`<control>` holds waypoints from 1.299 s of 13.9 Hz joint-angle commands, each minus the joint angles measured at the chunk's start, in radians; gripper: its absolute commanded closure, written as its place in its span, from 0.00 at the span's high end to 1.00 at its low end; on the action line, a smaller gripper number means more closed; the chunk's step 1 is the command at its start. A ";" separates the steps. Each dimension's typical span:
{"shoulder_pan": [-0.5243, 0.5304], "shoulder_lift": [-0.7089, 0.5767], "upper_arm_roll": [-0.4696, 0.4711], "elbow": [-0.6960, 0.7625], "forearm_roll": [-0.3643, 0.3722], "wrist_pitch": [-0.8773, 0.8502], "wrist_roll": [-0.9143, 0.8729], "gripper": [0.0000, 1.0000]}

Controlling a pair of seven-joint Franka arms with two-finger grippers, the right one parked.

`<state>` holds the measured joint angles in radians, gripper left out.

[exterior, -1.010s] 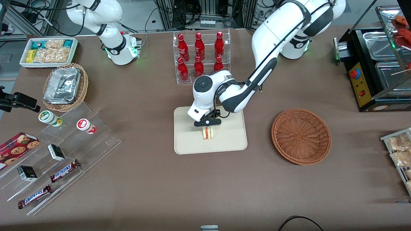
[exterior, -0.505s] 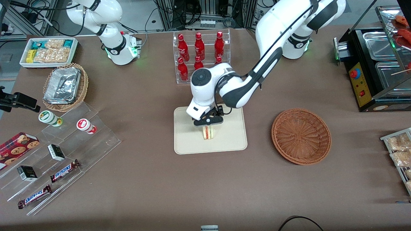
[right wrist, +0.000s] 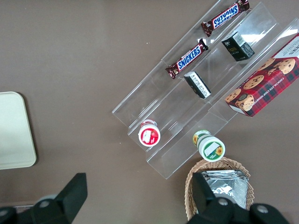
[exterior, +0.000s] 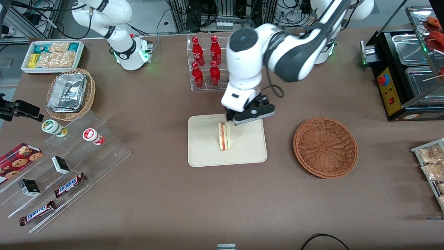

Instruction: Place sandwich from basket to tray

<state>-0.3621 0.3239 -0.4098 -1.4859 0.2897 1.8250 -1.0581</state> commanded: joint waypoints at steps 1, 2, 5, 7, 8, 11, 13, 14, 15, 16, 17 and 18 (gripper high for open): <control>0.095 -0.101 0.002 -0.024 -0.082 -0.085 0.160 1.00; 0.138 -0.127 0.002 -0.024 -0.110 -0.102 0.209 1.00; 0.268 -0.190 0.002 -0.028 -0.181 -0.191 0.412 1.00; 0.346 -0.223 0.002 -0.033 -0.211 -0.231 0.527 1.00; 0.392 -0.236 0.002 -0.034 -0.230 -0.242 0.593 1.00; 0.408 -0.270 0.095 -0.040 -0.238 -0.289 0.777 1.00; 0.384 -0.304 0.195 -0.056 -0.285 -0.302 0.900 1.00; 0.361 -0.316 0.253 -0.062 -0.302 -0.308 0.959 1.00; 0.335 -0.331 0.303 -0.074 -0.302 -0.309 1.007 1.00; 0.327 -0.342 0.342 -0.088 -0.302 -0.306 1.048 1.00; 0.328 -0.351 0.354 -0.094 -0.302 -0.302 1.082 1.00; 0.330 -0.352 0.364 -0.093 -0.300 -0.302 1.095 1.00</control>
<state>-0.0101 0.0119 -0.0775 -1.5387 0.0037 1.5196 -0.0041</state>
